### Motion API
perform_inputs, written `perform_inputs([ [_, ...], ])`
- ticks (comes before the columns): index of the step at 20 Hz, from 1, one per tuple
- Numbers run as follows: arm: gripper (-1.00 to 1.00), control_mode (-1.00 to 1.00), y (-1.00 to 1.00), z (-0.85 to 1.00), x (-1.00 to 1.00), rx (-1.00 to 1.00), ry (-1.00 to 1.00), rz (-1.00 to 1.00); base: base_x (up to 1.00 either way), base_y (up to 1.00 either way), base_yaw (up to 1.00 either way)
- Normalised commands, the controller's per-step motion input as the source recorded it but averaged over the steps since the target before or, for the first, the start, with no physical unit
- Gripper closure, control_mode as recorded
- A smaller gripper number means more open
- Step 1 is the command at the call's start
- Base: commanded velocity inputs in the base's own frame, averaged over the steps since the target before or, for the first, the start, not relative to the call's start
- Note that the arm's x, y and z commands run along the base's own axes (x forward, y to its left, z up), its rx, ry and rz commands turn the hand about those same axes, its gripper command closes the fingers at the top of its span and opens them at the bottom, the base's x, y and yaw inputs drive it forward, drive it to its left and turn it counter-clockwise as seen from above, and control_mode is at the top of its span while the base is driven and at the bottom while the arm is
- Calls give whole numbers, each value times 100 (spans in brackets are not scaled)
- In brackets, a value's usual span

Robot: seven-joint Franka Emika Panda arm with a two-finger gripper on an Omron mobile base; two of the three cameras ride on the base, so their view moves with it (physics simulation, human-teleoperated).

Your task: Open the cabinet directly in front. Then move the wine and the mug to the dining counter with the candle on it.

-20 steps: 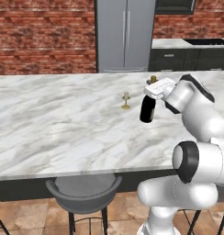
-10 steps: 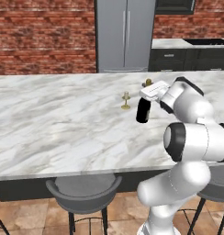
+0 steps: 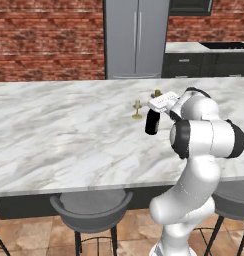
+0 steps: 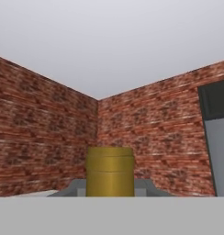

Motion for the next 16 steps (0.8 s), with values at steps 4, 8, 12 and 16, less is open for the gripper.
perform_inputs([
  [4, 100, -100, 0, -30, 39, 0, 0, 0, 0, 0, 0],
  [8, 100, -100, 0, -27, 40, 0, 0, 0, 0, 0, 0],
  [12, 100, -100, 0, -28, 42, 0, 0, 0, 0, 0, 0],
  [16, 100, -100, 0, -29, 42, 0, 0, 0, 0, 0, 0],
])
